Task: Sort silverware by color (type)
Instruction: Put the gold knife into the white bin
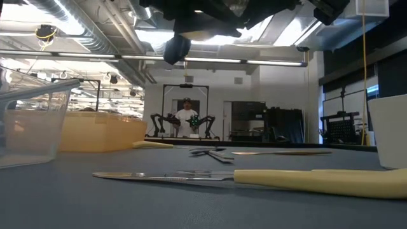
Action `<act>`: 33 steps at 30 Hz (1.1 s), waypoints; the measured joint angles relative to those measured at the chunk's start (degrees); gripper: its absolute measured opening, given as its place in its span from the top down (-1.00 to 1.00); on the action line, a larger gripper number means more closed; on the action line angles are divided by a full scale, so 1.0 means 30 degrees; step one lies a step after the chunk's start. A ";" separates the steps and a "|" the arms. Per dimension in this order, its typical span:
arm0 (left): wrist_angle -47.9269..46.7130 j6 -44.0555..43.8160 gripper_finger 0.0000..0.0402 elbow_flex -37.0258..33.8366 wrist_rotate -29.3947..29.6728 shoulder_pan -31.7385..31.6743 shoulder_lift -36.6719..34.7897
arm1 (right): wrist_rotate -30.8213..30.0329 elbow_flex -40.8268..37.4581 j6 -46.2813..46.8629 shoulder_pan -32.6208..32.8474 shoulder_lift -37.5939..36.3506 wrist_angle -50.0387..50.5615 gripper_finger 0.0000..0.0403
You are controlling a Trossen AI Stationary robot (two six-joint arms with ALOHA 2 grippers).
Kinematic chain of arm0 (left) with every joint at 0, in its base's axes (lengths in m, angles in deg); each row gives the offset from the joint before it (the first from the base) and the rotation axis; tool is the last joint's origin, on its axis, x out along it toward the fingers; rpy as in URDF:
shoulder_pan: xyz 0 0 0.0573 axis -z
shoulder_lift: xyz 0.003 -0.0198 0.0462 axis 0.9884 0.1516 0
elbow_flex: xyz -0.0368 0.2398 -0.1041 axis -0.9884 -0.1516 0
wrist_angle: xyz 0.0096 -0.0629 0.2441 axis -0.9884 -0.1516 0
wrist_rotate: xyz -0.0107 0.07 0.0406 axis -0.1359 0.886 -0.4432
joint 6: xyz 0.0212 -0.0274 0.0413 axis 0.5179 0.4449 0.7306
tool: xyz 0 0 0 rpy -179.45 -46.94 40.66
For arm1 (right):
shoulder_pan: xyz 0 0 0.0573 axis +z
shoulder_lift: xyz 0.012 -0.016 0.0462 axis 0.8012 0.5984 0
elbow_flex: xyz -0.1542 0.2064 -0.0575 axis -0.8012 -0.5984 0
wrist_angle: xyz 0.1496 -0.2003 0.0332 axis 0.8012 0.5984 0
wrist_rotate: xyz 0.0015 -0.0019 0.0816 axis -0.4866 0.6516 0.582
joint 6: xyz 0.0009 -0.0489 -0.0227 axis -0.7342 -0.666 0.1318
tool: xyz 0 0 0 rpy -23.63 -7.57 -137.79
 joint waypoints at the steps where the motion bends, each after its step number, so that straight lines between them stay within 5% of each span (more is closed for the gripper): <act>1: -0.0018 0.0007 0.92 0.0000 0.0075 0.0000 0.0000 | -0.0014 0.0001 0.0000 -0.0007 -0.0007 0.0000 0.98; 12: -0.0062 0.0042 0.93 0.0000 0.0137 0.0022 0.0000 | 0.0552 0.0000 0.0029 -0.0007 -0.0007 -0.0050 0.95; 21: 0.0201 0.0226 0.91 0.0058 0.0175 -0.0033 -0.0044 | 0.0655 0.0000 0.0312 -0.0022 0.0015 -0.0646 0.47; 33: -0.0415 0.0131 0.91 0.0058 0.0211 -0.0886 -0.0044 | 0.0666 -0.0007 0.5274 0.0000 -0.0513 -0.0548 0.34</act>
